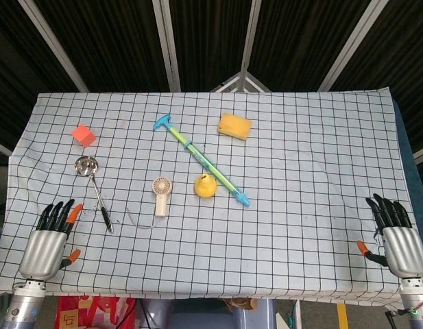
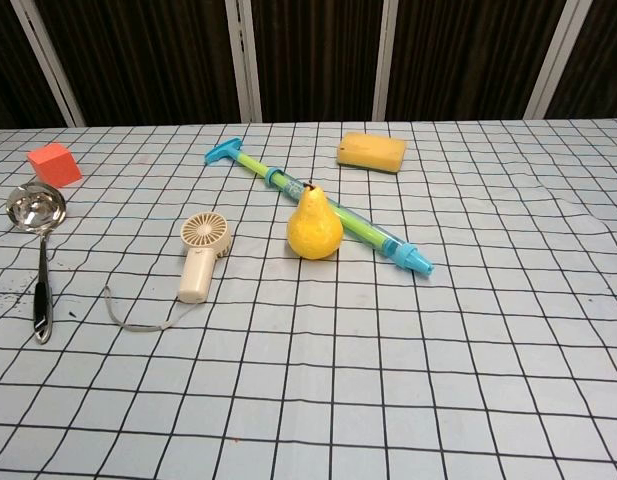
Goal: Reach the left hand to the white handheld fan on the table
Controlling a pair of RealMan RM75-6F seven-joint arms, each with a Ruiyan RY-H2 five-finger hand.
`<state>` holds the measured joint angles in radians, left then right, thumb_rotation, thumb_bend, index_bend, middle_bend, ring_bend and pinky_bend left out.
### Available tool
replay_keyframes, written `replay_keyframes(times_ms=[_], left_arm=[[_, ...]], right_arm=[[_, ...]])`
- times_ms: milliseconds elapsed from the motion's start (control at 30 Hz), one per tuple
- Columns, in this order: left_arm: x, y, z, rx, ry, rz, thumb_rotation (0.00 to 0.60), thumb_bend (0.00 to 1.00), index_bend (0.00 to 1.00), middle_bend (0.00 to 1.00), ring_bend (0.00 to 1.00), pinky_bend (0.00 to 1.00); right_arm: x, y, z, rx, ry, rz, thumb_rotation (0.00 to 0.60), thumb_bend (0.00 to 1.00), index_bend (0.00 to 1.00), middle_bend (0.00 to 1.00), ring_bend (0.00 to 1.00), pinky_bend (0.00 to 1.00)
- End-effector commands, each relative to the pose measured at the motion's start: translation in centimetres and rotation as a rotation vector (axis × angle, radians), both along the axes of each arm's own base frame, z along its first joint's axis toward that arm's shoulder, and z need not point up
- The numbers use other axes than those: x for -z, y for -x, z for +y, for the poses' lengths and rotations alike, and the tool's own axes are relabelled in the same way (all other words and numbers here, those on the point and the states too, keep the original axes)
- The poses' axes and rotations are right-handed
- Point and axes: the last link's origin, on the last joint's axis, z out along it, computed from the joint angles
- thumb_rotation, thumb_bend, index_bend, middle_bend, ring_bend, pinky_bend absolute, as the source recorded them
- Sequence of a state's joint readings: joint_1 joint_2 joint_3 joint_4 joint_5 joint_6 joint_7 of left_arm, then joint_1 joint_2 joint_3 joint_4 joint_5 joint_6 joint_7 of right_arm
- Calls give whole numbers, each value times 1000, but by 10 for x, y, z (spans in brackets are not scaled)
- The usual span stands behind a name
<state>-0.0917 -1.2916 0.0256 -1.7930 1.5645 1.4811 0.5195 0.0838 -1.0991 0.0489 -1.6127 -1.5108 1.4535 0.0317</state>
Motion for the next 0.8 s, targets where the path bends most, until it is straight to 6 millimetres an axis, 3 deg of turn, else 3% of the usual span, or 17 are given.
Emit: replay_keyframes(times_ms=[33, 333, 400, 500, 567, 633, 800], left_arm=[[0, 0, 0, 0, 0, 1, 600, 218, 0, 0, 0, 0], [0, 0, -1, 3, 1, 6, 600, 218, 0, 0, 0, 1], [0, -1, 0, 3, 3, 7, 600, 219, 0, 37, 8, 49], [1, -2, 4, 2, 7, 17, 600, 245, 0, 272, 172, 317], [3, -6, 10, 7, 13, 24, 600, 332, 0, 520, 400, 494], [8, -10, 18, 10, 32, 38, 600, 415, 0, 659, 524, 589], [30, -22, 41, -4, 104, 55, 600, 613, 0, 811, 664, 728]], right_arm=[[0, 0, 0, 0, 0, 1, 600, 279, 70, 0, 0, 0], [0, 0, 1, -3, 3, 2, 600, 279, 70, 0, 0, 0], [0, 0, 1, -3, 3, 4, 600, 280, 70, 0, 0, 0], [0, 0, 1, 0, 4, 4, 600, 279, 70, 0, 0, 0], [0, 0, 1, -1, 4, 6, 600, 279, 70, 0, 0, 0], [0, 0, 1, -1, 3, 5, 600, 279, 70, 0, 0, 0], [0, 0, 0, -2, 1, 0, 600, 279, 70, 0, 0, 0]])
